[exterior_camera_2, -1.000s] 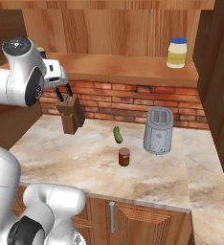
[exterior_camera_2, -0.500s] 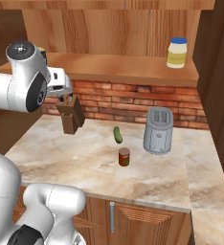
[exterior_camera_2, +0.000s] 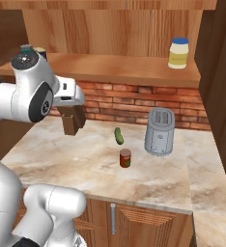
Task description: Pick the cans from the counter and place them in their designated side in the cabinet.
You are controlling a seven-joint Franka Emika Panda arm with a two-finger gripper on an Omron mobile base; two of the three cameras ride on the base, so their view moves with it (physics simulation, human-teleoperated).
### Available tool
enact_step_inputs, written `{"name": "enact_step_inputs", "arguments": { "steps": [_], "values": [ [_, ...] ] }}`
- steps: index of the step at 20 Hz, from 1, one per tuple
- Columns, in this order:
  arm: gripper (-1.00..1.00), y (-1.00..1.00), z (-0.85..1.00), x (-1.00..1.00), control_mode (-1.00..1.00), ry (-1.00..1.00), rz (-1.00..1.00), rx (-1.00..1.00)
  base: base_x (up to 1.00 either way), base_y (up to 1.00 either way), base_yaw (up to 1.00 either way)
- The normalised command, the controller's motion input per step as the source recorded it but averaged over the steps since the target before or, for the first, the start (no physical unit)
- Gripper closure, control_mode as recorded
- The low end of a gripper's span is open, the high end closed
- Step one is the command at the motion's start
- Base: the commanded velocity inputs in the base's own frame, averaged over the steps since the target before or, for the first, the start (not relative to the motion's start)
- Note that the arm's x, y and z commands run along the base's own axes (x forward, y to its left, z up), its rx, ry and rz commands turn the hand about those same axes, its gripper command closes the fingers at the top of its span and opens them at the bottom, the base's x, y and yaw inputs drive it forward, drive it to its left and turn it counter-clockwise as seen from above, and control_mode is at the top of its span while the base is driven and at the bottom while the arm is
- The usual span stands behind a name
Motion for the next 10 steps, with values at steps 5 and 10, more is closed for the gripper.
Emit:
{"name": "enact_step_inputs", "arguments": {
  "steps": [5,10],
  "values": [
    [-1.0,-0.44,-0.23,-0.02,-1.0,0.11,-0.13,0.0,0.0,0.0,0.0],
    [-1.0,-0.35,-0.28,0.0,-1.0,0.15,-0.11,0.0,0.0,0.0,0.0]
  ]
}}
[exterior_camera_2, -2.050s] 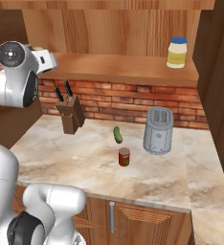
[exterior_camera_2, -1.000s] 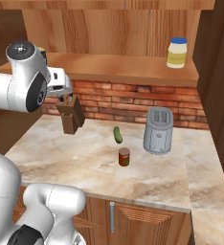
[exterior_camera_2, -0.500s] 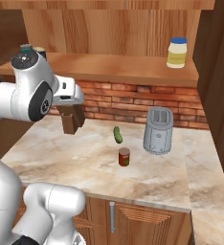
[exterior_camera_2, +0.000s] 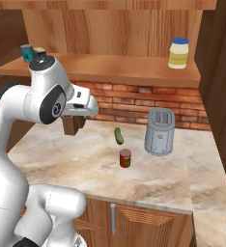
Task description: Pick the cans from the counter and place them in their designated side in the cabinet.
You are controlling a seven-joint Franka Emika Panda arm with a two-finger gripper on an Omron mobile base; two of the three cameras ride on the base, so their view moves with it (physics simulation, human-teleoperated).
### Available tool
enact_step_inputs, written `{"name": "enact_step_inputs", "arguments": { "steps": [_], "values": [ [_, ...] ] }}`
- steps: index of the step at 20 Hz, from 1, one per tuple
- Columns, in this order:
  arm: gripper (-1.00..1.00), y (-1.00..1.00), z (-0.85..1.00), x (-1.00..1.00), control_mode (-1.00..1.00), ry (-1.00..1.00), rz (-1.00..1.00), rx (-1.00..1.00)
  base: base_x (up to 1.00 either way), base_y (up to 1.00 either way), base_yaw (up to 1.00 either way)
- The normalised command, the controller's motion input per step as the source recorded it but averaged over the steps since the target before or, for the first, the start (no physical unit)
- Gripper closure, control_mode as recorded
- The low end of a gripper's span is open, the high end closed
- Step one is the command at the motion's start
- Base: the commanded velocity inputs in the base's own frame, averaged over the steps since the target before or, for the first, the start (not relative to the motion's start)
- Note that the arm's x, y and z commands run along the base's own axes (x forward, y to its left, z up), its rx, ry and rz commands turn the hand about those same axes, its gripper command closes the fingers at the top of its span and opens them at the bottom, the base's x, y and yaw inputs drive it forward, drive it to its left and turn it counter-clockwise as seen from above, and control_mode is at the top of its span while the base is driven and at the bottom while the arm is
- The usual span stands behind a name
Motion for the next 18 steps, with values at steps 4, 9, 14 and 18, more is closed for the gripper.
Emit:
{"name": "enact_step_inputs", "arguments": {
  "steps": [4,9,14,18],
  "values": [
    [-1.0,-0.26,-0.19,0.0,-1.0,0.12,-0.1,0.0,0.0,0.0,0.0],
    [-1.0,-0.33,-0.19,0.0,-1.0,0.12,-0.09,0.0,0.0,0.0,0.0],
    [-1.0,-0.24,-0.14,0.0,-1.0,0.14,-0.08,0.0,0.0,0.0,0.0],
    [-1.0,-0.22,-0.2,0.0,-1.0,0.13,-0.05,0.0,0.0,0.0,0.0]
  ]
}}
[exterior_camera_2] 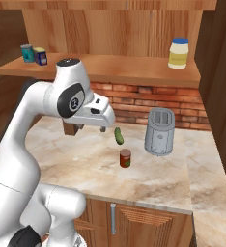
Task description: Pick the cans from the counter and place them in their designated side in the cabinet.
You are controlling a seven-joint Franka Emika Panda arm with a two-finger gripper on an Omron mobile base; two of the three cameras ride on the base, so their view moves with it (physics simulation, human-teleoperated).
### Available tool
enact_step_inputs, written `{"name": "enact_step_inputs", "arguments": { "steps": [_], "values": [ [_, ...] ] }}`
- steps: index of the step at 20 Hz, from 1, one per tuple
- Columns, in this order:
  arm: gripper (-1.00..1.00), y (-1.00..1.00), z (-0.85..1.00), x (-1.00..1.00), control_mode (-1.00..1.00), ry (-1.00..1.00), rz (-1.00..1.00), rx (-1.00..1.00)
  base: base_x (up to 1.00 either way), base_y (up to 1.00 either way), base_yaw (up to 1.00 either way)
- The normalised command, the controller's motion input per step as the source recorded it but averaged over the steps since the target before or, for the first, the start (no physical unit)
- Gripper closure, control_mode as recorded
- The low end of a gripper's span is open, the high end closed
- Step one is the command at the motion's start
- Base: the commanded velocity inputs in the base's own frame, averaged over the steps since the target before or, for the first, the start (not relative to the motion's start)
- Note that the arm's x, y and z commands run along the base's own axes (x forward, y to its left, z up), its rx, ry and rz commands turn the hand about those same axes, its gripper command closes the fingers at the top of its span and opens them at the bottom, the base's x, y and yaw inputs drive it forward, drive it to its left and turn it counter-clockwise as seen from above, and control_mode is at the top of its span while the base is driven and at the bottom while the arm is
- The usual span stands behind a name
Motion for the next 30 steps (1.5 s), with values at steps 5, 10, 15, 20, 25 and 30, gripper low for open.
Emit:
{"name": "enact_step_inputs", "arguments": {
  "steps": [5,10,15,20,25,30],
  "values": [
    [-1.0,-0.22,-0.18,0.0,-1.0,0.05,-0.02,0.0,0.0,0.0,0.0],
    [-1.0,-0.14,-0.13,0.0,-1.0,0.01,0.0,0.01,0.0,0.0,0.0],
    [-1.0,-0.01,-0.16,0.01,-1.0,0.0,0.0,0.02,0.0,0.0,0.0],
    [-1.0,-0.02,-0.15,0.01,-1.0,-0.01,0.0,0.01,0.0,0.0,0.0],
    [-1.0,-0.09,-0.17,0.0,-1.0,-0.03,0.0,0.0,0.0,0.0,0.0],
    [-1.0,-0.03,-0.21,0.06,-1.0,-0.03,0.0,0.0,0.0,0.0,0.0]
  ]
}}
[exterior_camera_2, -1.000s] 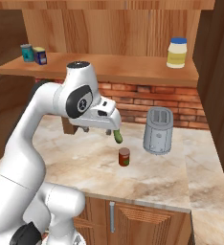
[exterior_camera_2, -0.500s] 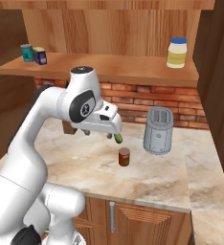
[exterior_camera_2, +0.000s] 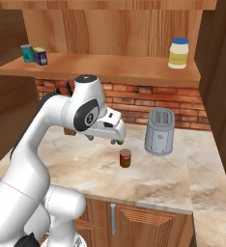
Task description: Pick the cans from the counter and place them in their designated side in the cabinet.
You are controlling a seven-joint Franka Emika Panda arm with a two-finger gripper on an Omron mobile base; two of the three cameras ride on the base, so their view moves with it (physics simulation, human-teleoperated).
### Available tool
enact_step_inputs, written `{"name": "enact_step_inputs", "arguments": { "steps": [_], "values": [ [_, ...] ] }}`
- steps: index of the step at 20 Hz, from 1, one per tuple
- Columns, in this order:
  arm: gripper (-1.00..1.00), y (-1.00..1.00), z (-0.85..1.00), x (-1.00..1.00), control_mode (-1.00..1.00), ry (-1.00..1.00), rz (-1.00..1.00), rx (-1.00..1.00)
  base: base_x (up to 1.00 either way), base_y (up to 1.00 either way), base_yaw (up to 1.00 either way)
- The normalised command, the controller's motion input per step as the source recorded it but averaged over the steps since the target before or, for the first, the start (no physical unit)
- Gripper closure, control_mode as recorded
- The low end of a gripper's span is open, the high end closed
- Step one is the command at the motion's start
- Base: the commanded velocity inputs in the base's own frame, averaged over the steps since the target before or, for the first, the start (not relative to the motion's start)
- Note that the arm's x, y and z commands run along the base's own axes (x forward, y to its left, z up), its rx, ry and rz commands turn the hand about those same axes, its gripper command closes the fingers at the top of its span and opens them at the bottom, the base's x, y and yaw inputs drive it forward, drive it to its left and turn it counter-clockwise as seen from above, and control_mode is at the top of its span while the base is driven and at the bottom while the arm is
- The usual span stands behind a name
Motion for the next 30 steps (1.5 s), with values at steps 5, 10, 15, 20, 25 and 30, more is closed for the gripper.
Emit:
{"name": "enact_step_inputs", "arguments": {
  "steps": [5,10,15,20,25,30],
  "values": [
    [-1.0,-0.03,-0.17,0.12,-1.0,-0.02,0.0,0.0,0.0,0.0,0.0],
    [-1.0,-0.01,-0.13,0.11,-1.0,0.0,0.0,0.01,0.0,0.0,0.0],
    [-1.0,0.0,-0.09,0.08,-1.0,0.0,0.0,0.02,0.0,0.0,0.0],
    [-1.0,-0.03,-0.13,0.12,-1.0,0.0,0.0,0.01,0.0,0.0,0.0],
    [-1.0,-0.04,-0.16,0.12,-1.0,0.0,0.0,0.0,0.0,0.0,0.0],
    [-1.0,-0.02,-0.17,0.15,-1.0,-0.02,0.0,0.0,0.0,0.0,0.0]
  ]
}}
